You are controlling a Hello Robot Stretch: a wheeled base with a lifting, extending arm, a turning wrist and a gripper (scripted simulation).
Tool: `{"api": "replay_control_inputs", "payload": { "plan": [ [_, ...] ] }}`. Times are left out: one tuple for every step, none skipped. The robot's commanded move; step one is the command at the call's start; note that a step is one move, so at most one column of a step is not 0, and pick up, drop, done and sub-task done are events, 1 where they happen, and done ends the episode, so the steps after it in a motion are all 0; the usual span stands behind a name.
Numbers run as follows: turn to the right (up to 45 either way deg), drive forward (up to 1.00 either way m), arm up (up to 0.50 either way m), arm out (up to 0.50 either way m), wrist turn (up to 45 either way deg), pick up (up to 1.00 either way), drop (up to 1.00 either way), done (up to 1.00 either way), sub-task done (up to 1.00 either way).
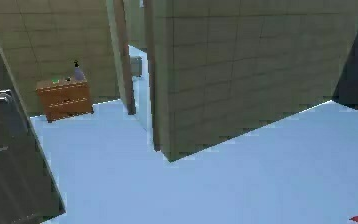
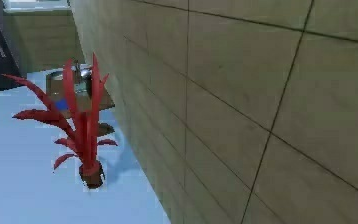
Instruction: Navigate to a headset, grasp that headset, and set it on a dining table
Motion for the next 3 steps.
{"api": "replay_control_inputs", "payload": {
  "plan": [
    [-45.0, 0.00, 0.00, 0.00, 0.0, 0.00, 0.00, 0.00, 0.00],
    [-27.0, 0.00, 0.00, 0.00, 0.0, 0.00, 0.00, 0.00, 0.00],
    [0.0, 1.00, 0.00, 0.00, 0.0, 0.00, 0.00, 0.00, 0.00]
  ]
}}
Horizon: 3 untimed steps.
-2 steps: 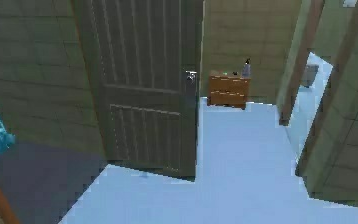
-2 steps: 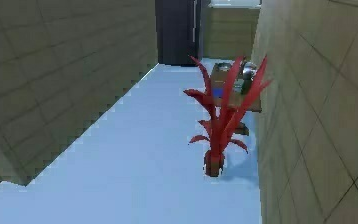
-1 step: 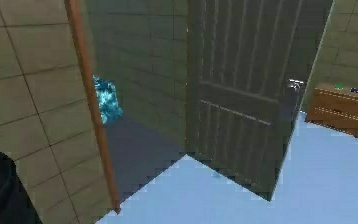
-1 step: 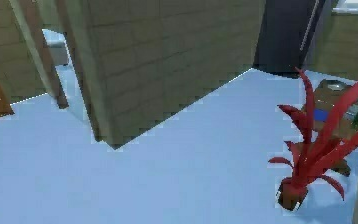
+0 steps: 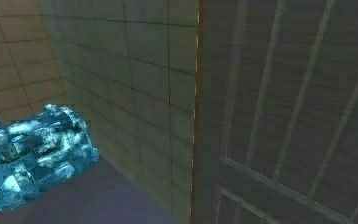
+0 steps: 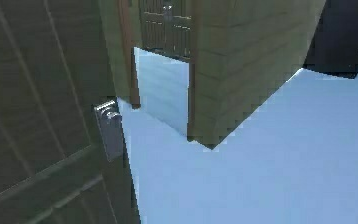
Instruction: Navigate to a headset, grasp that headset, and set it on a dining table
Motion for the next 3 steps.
{"api": "replay_control_inputs", "payload": {
  "plan": [
    [-12.0, 0.00, 0.00, 0.00, 0.0, 0.00, 0.00, 0.00, 0.00],
    [0.0, 0.25, 0.00, 0.00, 0.0, 0.00, 0.00, 0.00, 0.00],
    [-45.0, 0.00, 0.00, 0.00, 0.0, 0.00, 0.00, 0.00, 0.00]
  ]
}}
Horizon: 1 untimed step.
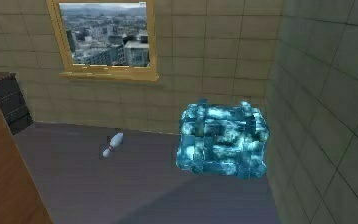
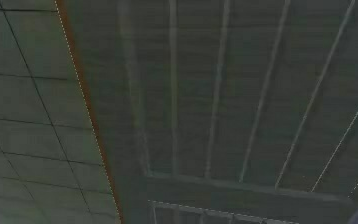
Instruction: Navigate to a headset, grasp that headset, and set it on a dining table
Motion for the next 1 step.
{"api": "replay_control_inputs", "payload": {
  "plan": [
    [0.0, 0.75, 0.00, 0.00, 0.0, 0.00, 0.00, 0.00, 0.00]
  ]
}}
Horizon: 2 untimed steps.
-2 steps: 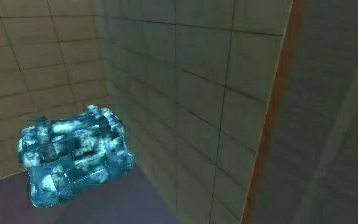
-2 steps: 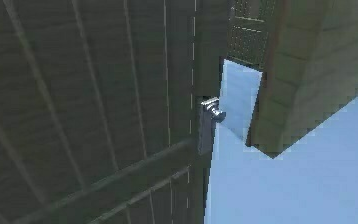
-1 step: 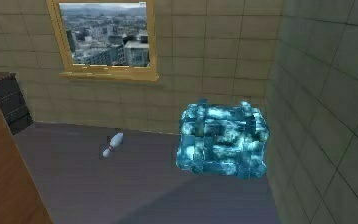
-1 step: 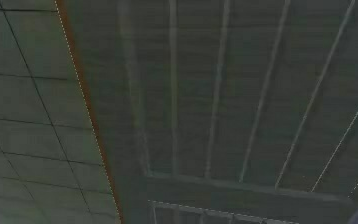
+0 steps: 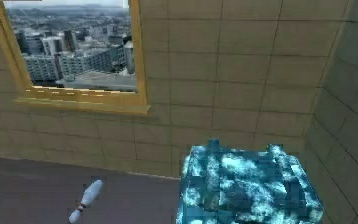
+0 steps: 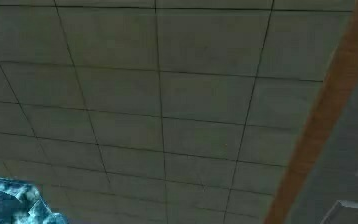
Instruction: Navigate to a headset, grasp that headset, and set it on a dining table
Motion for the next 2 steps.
{"api": "replay_control_inputs", "payload": {
  "plan": [
    [-45.0, 0.00, 0.00, 0.00, 0.0, 0.00, 0.00, 0.00, 0.00],
    [-18.0, 0.00, 0.00, 0.00, 0.0, 0.00, 0.00, 0.00, 0.00]
  ]
}}
